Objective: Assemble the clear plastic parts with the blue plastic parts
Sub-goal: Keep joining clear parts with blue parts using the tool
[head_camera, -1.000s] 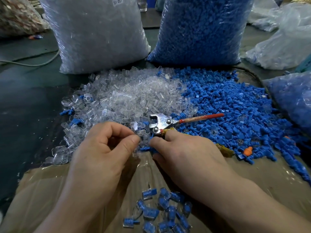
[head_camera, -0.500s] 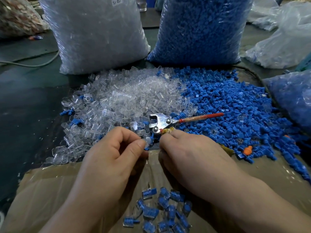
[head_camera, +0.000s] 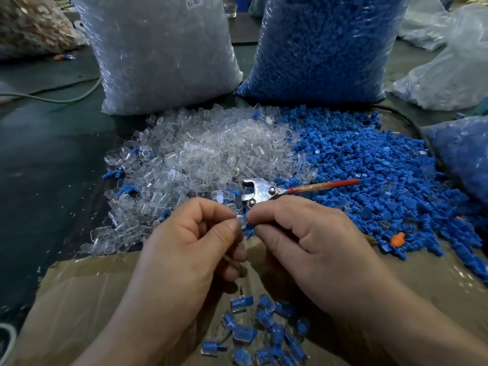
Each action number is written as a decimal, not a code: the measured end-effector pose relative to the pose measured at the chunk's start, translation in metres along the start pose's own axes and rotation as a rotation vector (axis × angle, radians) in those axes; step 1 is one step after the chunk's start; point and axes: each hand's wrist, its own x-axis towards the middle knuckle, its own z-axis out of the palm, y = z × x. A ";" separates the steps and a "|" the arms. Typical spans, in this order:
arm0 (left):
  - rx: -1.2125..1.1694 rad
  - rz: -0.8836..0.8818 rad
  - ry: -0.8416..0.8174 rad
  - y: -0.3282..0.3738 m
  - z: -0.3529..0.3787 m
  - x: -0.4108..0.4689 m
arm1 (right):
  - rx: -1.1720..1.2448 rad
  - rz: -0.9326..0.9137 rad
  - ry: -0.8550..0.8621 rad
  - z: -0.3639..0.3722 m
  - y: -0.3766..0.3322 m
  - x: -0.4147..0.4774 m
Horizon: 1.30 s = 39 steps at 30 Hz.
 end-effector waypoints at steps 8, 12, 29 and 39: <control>0.052 0.060 -0.006 0.001 0.002 0.000 | -0.034 -0.077 0.080 0.003 -0.003 -0.003; 0.046 0.075 -0.022 0.002 0.004 -0.002 | -0.102 -0.090 0.000 0.003 -0.003 -0.003; -0.111 -0.011 -0.123 0.017 0.008 -0.009 | -0.089 -0.096 0.057 -0.001 0.000 -0.005; 0.038 0.007 0.045 0.012 0.004 -0.006 | -0.569 0.018 -0.034 -0.018 0.014 0.003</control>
